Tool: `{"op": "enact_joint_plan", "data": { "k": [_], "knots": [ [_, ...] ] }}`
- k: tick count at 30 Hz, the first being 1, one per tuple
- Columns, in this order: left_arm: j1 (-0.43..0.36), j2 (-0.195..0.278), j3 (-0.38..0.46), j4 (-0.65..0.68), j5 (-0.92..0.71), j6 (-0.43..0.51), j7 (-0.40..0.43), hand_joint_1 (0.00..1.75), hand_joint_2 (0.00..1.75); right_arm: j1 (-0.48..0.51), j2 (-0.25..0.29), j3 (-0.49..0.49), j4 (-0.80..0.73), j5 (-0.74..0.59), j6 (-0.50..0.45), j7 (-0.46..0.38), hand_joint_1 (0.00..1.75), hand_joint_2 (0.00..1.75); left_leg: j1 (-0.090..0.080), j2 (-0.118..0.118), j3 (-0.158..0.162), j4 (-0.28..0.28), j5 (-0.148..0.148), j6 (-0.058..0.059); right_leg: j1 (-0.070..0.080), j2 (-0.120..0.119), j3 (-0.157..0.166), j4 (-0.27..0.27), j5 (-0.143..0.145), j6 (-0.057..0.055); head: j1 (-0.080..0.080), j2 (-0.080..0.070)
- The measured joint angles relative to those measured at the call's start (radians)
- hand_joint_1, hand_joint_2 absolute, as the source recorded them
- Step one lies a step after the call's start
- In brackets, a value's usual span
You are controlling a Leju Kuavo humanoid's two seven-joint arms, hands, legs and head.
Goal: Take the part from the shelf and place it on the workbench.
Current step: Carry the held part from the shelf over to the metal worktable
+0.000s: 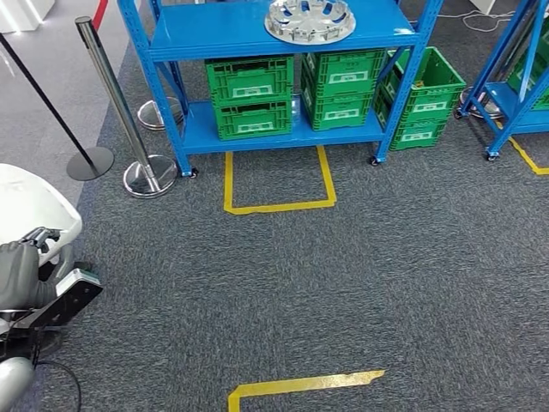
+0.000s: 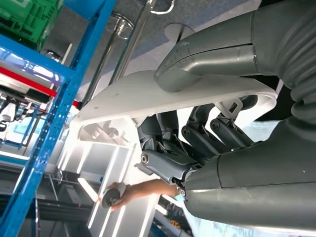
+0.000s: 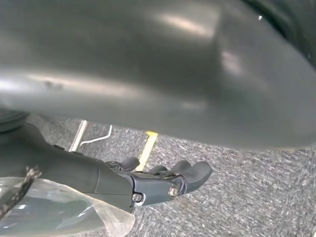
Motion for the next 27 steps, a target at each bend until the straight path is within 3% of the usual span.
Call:
{"op": "enact_joint_plan", "data": {
  "k": [3, 4, 5, 6, 8, 10, 13, 20, 27],
  "knots": [
    [0.004, 0.002, 0.001, 0.0, 0.0, -0.001, 0.001, 1.75, 1.75, 0.0, 0.0, 0.0, -0.001, -0.002, 0.0, -0.001, 0.0, 0.0, 0.006, 0.0, -0.071, 0.186, -0.102, -0.014, 0.0, -0.001, -0.01, 0.001, 0.007, -0.008, -0.004, 0.0],
    [0.006, 0.002, 0.001, 0.0, 0.0, -0.002, 0.002, 1.75, 1.75, 0.0, 0.0, 0.0, -0.001, -0.002, 0.0, -0.001, 0.0, 0.0, 0.008, 0.0, -0.083, 0.227, -0.113, -0.016, 0.0, -0.001, -0.013, 0.002, 0.008, -0.008, -0.004, 0.0],
    [0.008, 0.002, 0.001, 0.0, 0.0, -0.002, 0.002, 1.75, 1.75, 0.001, 0.0, 0.0, -0.001, -0.002, 0.0, -0.001, 0.0, 0.0, 0.009, 0.0, -0.078, 0.229, -0.105, -0.017, 0.0, -0.001, -0.016, 0.005, 0.009, -0.008, -0.004, 0.0],
    [0.009, 0.003, 0.001, 0.0, -0.001, -0.003, 0.002, 1.75, 1.75, 0.001, 0.0, 0.0, -0.001, -0.002, 0.0, -0.001, 0.0, 0.0, 0.01, 0.0, -0.054, 0.189, -0.077, -0.017, 0.0, -0.001, -0.017, 0.007, 0.009, -0.008, -0.004, 0.0],
    [0.008, 0.003, 0.002, 0.0, -0.001, -0.003, 0.003, 1.75, 1.75, 0.001, 0.0, 0.0, -0.002, -0.001, 0.0, -0.001, 0.0, 0.0, 0.01, 0.0, 0.02, 0.052, -0.015, -0.013, 0.001, -0.001, -0.018, 0.012, 0.008, -0.004, -0.004, 0.0],
    [0.008, 0.004, 0.003, -0.002, -0.002, -0.004, 0.003, 1.75, 1.75, -0.001, 0.0, -0.001, -0.002, -0.001, -0.001, 0.0, 0.0, 0.0, 0.009, 0.0, 0.059, -0.038, 0.006, -0.006, 0.005, 0.001, -0.027, 0.019, 0.008, 0.001, -0.003, 0.0],
    [0.01, 0.004, 0.004, -0.003, -0.003, -0.005, 0.005, 1.75, 1.75, -0.001, 0.0, -0.002, -0.002, -0.002, -0.001, 0.0, 0.0, 0.0, 0.007, -0.001, 0.055, -0.053, 0.006, -0.002, 0.007, 0.001, -0.039, 0.023, 0.011, -0.001, -0.002, 0.0],
    [0.009, 0.004, 0.004, -0.005, -0.003, -0.005, 0.006, 1.75, 1.75, -0.001, 0.0, -0.004, -0.002, -0.002, -0.002, 0.0, 0.0, 0.0, -0.001, -0.001, 0.05, -0.052, 0.01, 0.011, 0.0, 0.002, -0.04, 0.013, 0.023, 0.015, -0.003, 0.0],
    [0.009, 0.004, 0.004, -0.005, -0.003, -0.006, 0.007, 1.75, 1.75, -0.001, 0.0, -0.005, -0.002, -0.002, -0.002, 0.0, 0.0, 0.0, -0.002, -0.001, 0.047, -0.052, 0.013, 0.016, -0.001, 0.002, -0.044, 0.012, 0.027, 0.021, -0.003, 0.0]
  ]
}}
